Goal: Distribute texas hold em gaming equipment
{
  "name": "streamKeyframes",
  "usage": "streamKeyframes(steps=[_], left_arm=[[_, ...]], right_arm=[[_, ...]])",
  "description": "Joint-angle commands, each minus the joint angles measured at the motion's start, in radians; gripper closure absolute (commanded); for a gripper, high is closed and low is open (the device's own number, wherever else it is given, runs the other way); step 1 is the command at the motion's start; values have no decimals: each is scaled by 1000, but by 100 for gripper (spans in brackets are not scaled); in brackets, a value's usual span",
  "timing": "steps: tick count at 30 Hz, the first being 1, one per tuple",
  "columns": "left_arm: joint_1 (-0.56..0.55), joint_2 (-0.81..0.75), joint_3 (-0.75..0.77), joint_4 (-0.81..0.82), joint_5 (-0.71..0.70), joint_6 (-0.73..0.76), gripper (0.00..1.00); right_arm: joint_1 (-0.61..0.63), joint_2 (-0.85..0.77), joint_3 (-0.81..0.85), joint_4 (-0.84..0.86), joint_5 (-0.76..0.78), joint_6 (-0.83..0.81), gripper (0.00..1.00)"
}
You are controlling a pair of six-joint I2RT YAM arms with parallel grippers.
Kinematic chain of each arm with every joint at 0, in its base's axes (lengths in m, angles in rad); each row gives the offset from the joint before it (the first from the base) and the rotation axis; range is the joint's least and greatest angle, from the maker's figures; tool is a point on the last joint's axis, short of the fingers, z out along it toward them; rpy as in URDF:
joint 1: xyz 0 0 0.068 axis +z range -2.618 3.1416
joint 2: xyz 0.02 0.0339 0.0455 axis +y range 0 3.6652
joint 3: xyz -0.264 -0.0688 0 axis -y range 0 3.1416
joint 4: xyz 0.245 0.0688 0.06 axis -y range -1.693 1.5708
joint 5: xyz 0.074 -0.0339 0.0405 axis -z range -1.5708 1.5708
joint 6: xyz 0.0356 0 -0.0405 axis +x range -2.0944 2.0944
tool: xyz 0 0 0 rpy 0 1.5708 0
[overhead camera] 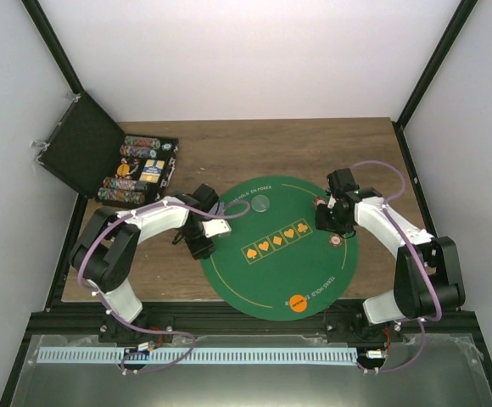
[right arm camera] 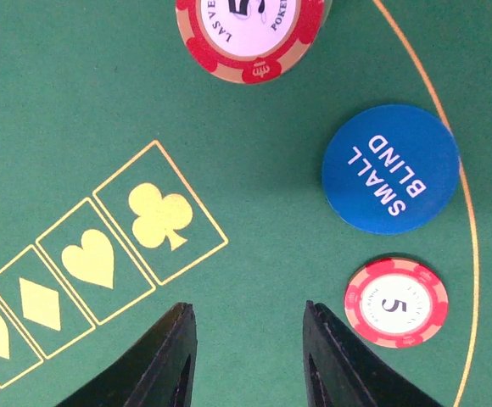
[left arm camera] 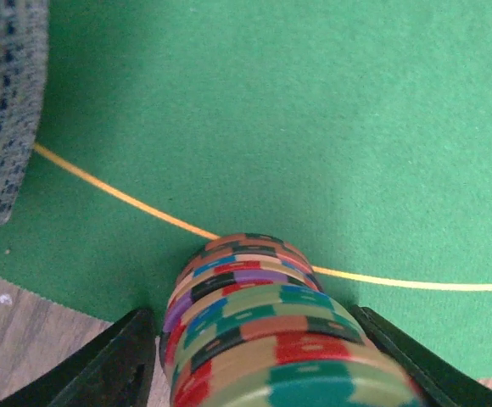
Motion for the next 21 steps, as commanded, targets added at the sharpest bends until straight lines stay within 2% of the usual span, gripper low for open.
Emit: streamKeyframes(steps=[1,8,11,14,16,21], left_arm=[[-9,-10,-39,63,7,17,42],[-11,-9,-87,66,17,39,68],[-10,-35,-122,99,25,54,82],[-13,-56,-162,145,43,64,90],[-21,-60,-179,169,47,62,100],[-70,-114,-203,175,72,57,100]], right_arm=[[7,-13,32,-2,-8,-18,63],[6,-29,34,1,-9,-27,63],[6,-37,33,1,-9,-28,63],[6,-47,33,-2,-12,-28,63],[6,-52,33,-8,-12,-29,63],[7,-66,33,-16,-16,-31,63]])
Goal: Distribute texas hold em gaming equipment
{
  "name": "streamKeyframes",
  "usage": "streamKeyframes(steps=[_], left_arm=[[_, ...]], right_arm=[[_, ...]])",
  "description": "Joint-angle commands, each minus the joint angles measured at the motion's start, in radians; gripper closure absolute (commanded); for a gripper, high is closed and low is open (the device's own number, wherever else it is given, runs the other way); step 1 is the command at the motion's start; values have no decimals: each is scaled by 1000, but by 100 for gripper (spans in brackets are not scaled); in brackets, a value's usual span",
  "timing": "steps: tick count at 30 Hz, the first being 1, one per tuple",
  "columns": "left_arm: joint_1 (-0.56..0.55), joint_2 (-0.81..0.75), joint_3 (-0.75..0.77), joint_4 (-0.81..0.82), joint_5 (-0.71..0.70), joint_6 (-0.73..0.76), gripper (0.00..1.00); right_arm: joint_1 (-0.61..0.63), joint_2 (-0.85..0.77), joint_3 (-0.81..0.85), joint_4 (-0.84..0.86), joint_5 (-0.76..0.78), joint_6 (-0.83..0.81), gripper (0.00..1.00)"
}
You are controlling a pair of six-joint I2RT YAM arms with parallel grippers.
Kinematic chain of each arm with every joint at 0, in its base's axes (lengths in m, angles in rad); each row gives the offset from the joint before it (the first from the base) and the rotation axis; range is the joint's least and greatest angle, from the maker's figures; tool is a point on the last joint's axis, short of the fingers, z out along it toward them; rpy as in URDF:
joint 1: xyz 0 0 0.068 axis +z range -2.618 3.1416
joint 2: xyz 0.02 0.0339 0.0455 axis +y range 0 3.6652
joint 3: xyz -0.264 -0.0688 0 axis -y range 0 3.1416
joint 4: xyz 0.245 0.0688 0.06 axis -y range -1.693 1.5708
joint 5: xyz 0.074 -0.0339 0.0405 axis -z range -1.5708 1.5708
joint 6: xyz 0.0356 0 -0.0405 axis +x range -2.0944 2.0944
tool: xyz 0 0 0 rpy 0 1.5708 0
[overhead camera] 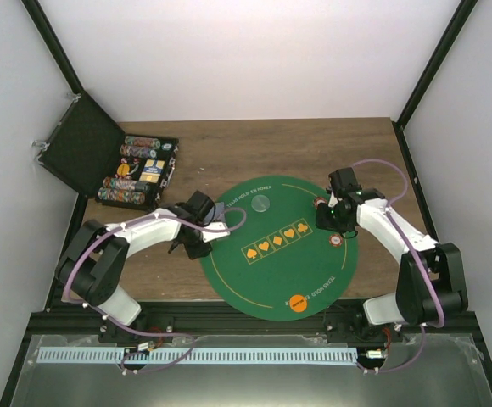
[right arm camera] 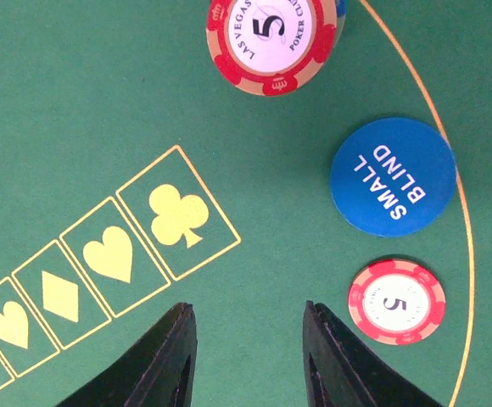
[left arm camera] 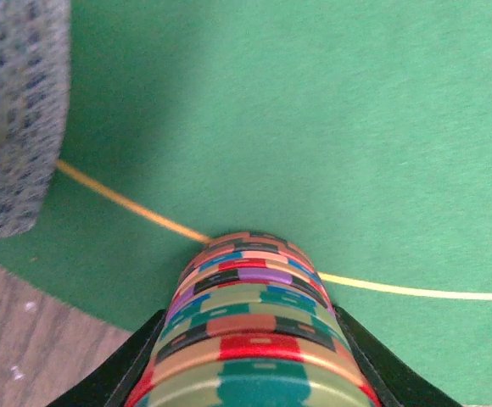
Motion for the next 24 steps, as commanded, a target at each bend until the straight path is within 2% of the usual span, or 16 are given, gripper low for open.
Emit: streamKeyframes(steps=[1,9,19,24], left_arm=[[-81,-15,-57,-19,105,19,100],[-301,-2,-82,-66,206,52,100],[-614,117,47,-25,133,54,100],[-653,163,129,-23,126,71,100]], right_arm=[[6,-31,33,-16,-12,-12,63],[6,-53,34,-23,-34,-12,63],[6,-89,53,-63,-26,-21,63],[7,-109,50,-70,-28,-19,63]])
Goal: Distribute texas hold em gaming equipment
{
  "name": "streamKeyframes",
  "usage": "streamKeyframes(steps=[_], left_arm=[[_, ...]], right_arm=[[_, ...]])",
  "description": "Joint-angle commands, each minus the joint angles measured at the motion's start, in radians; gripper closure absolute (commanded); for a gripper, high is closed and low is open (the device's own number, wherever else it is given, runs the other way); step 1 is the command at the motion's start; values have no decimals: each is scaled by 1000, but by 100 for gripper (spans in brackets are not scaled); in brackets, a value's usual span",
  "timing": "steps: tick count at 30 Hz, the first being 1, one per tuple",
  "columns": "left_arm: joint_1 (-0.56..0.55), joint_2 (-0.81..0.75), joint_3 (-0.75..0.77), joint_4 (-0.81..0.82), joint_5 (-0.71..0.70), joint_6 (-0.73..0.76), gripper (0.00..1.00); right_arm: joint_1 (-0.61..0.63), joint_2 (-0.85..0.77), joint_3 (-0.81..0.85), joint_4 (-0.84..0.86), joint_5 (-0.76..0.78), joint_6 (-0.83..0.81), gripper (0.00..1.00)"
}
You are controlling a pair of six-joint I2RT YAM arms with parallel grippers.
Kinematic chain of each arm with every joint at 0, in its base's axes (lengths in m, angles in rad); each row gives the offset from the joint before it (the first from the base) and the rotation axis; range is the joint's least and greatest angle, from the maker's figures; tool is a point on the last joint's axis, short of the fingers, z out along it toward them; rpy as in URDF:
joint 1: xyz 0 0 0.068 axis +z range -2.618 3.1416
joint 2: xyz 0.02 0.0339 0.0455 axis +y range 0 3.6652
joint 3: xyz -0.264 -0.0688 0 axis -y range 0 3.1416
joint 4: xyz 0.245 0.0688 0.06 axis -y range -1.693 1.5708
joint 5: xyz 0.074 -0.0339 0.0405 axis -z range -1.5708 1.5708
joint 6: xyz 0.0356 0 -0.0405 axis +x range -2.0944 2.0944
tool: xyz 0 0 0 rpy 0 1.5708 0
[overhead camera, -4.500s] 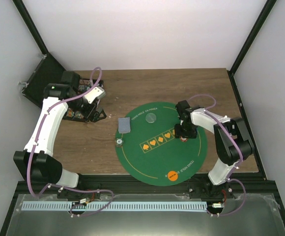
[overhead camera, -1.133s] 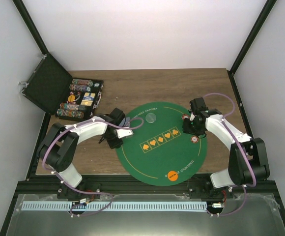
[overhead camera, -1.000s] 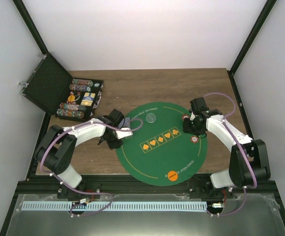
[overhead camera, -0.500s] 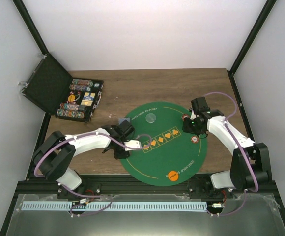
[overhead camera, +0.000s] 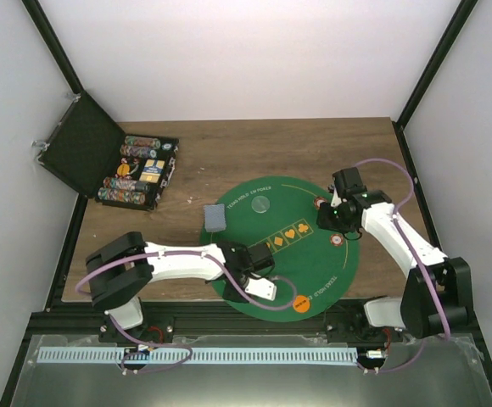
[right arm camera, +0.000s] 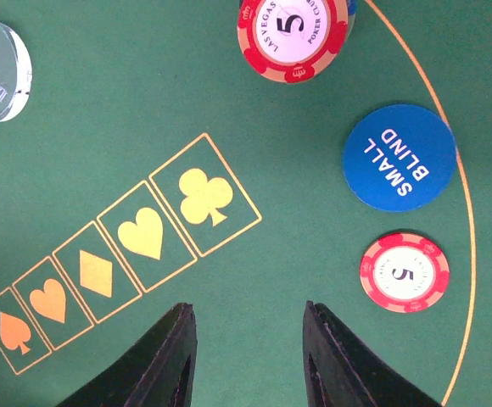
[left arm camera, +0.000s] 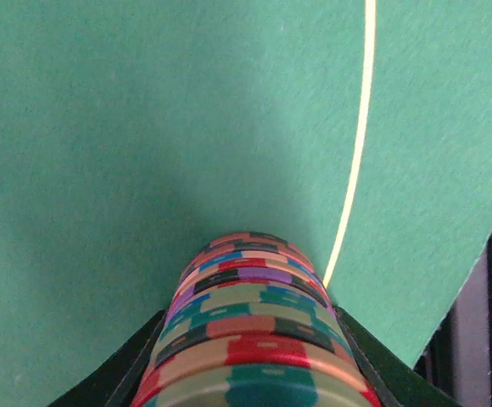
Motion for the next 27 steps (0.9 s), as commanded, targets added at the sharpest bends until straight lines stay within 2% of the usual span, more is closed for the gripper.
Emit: streamKeyframes(steps=[1,7,24,25,27], left_arm=[[-49,89,54,5,94,27,100],[-64,173,164,15,72,30,100],[-91,218,269,16,88,68,100],[-91,219,269,14,81,71,99],[-91,219,275,12,77,74,90]], right_arm=[[6,-35,44,-21,-5,-14,63],[6,-61,27,-23,-8,-12,63],[6,-82,13,-31,-5,-23,62],[6,-82,14,-33,-5,-23,62],[7,-84,16,-33,-7,-22,60]])
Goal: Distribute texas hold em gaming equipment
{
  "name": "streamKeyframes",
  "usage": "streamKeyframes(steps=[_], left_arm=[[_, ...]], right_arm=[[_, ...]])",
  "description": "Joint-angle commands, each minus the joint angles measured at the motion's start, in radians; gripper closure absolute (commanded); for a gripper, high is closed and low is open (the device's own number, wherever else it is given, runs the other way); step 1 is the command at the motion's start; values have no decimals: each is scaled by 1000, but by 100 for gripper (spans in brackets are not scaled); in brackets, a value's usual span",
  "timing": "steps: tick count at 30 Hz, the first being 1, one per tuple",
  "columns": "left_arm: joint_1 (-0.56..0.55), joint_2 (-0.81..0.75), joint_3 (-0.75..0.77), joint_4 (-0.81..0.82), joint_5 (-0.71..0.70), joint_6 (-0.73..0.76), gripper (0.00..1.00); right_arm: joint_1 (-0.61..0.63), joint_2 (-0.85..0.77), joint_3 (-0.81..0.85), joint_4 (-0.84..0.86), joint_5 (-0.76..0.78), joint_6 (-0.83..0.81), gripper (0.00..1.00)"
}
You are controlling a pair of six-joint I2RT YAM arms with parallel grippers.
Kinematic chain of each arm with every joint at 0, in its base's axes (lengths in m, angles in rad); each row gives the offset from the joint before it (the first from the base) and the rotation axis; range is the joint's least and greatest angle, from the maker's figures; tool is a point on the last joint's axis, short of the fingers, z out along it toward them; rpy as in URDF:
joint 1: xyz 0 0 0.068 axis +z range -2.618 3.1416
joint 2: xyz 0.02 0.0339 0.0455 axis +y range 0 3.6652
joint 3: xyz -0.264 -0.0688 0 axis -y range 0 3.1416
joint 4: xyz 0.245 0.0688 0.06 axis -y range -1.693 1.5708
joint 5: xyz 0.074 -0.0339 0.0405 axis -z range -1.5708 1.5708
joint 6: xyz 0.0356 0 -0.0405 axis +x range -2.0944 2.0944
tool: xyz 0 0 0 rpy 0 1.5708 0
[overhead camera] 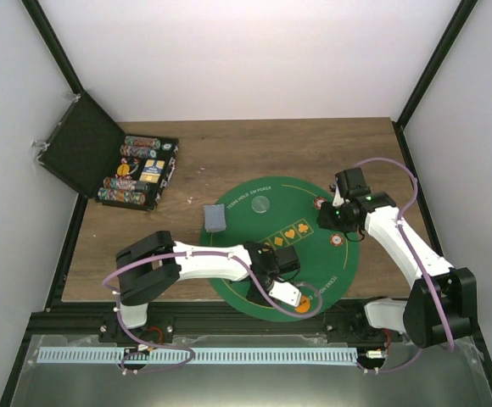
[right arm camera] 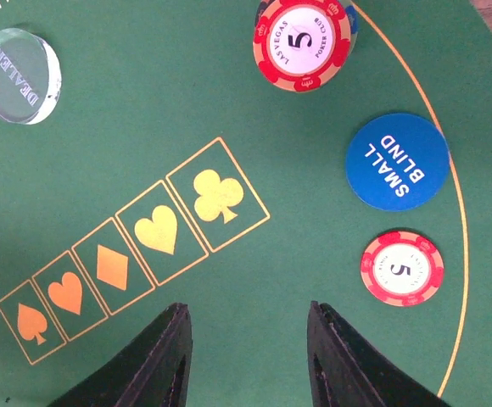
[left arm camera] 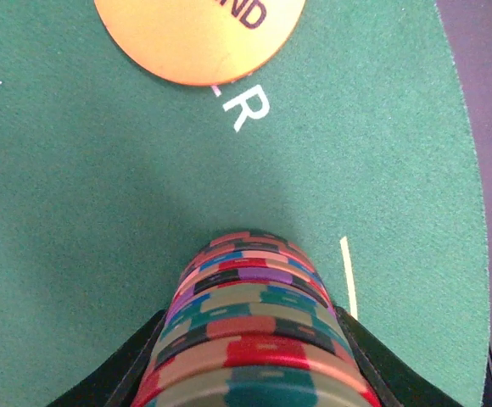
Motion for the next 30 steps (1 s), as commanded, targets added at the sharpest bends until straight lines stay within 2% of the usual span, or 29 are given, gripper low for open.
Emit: streamKeyframes(steps=[1,3,5,7,11,17,25,28,30], left_arm=[[-8,16,23,28,27,33,82],[-7,15,33,15,19,35,60],[-8,8,44,5,5,38,47],[-5,-6,59,-11,-5,39,38],[12,-42,90,-56,-4,51,27],[13,-98,106,-179,69,98,18],[24,-234,187,-350,198,100,15],[98,-270,243,-412,258,78,15],[195,-296,263,-427,285,40,15]], right_arm=[[6,-23,18,-19,-3,-16,59],[6,-22,22,-21,-5,-16,55],[6,-22,28,-25,-7,-15,52],[6,-24,34,-29,-9,-17,50],[6,-27,46,-34,-12,-20,48],[6,-28,67,-42,-25,-27,45],[6,-33,133,-45,-65,-29,43],[7,-23,162,-55,-70,-26,43],[9,-14,172,-57,-79,-15,43]])
